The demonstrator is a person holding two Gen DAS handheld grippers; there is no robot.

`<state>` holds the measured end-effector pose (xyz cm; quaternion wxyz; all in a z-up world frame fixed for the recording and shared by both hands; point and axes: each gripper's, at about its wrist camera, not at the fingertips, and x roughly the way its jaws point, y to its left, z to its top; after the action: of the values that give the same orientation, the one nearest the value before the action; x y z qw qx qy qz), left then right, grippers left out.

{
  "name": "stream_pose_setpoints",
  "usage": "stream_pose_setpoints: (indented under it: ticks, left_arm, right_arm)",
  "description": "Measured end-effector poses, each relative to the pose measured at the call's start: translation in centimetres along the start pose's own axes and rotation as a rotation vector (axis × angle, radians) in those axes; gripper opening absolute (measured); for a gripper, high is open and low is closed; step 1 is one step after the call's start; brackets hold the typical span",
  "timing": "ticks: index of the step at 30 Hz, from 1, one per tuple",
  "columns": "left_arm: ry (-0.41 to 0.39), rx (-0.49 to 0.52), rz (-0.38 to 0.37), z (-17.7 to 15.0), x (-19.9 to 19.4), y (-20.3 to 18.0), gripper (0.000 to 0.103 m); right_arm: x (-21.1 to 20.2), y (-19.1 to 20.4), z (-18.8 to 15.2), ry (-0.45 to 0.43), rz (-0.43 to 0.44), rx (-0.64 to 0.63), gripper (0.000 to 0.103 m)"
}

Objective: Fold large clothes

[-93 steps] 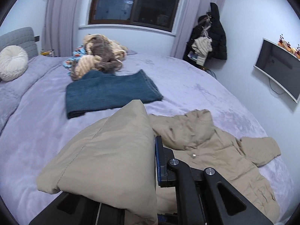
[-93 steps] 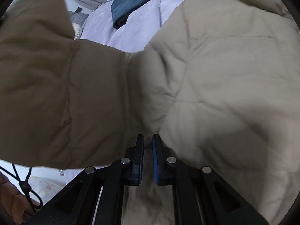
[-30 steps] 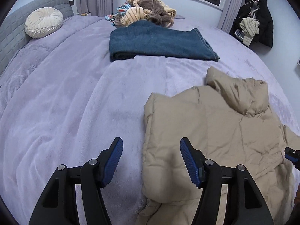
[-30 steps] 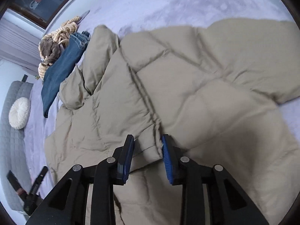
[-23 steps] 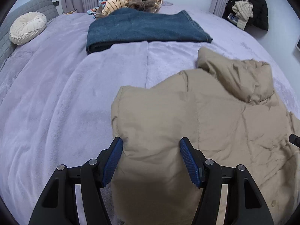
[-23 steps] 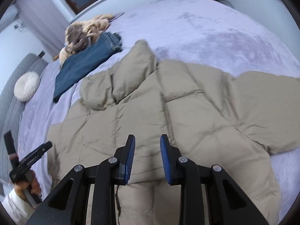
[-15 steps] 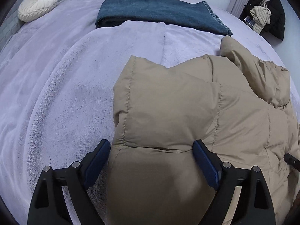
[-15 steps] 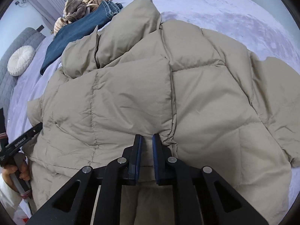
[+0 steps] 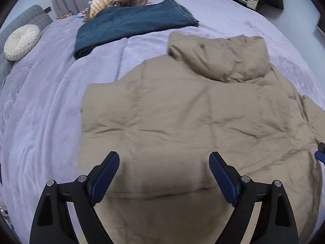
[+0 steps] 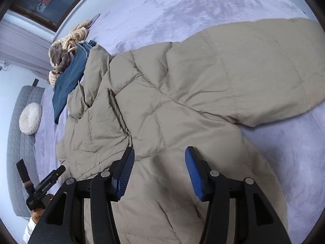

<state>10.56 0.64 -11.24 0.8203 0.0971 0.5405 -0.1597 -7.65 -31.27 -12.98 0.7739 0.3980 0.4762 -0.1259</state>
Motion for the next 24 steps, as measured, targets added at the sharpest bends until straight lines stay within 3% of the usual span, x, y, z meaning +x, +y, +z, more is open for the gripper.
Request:
stream_pose_setpoints:
  ticks: [3,4,6,9,17,24]
  left_arm:
    - [-0.016,0.019,-0.054,-0.1,-1.1,-4.2,0.091]
    - [-0.027,0.024,-0.061,-0.2,-1.4,-5.4,0.103]
    - [-0.054,0.035,-0.070,-0.4,-2.1,-7.9,0.103]
    - [-0.030,0.067,-0.086,-0.4,-2.1,-11.4,0.103]
    - [0.034,0.089,-0.109,-0.9,-1.2,-18.0,0.103]
    - [0.058,0.124,-0.142,-1.1,-0.5,-21.4,0.103]
  right_arm:
    - [-1.5,-2.0,-0.2,-0.006,-0.005,0.023,0.063]
    - [-2.1,-2.8,-0.2,-0.008,-0.007,0.032,0.063]
    - [-3.1,-4.6,0.1,-0.014,-0.012,0.051,0.064]
    - [-4.7,-7.3,0.7,-0.040,-0.019,0.085,0.083]
    - [-8.3,-16.3,3.1,-0.103,-0.036,0.239,0.087]
    - [-10.8,-23.9,5.5,-0.243,-0.066,0.414,0.087]
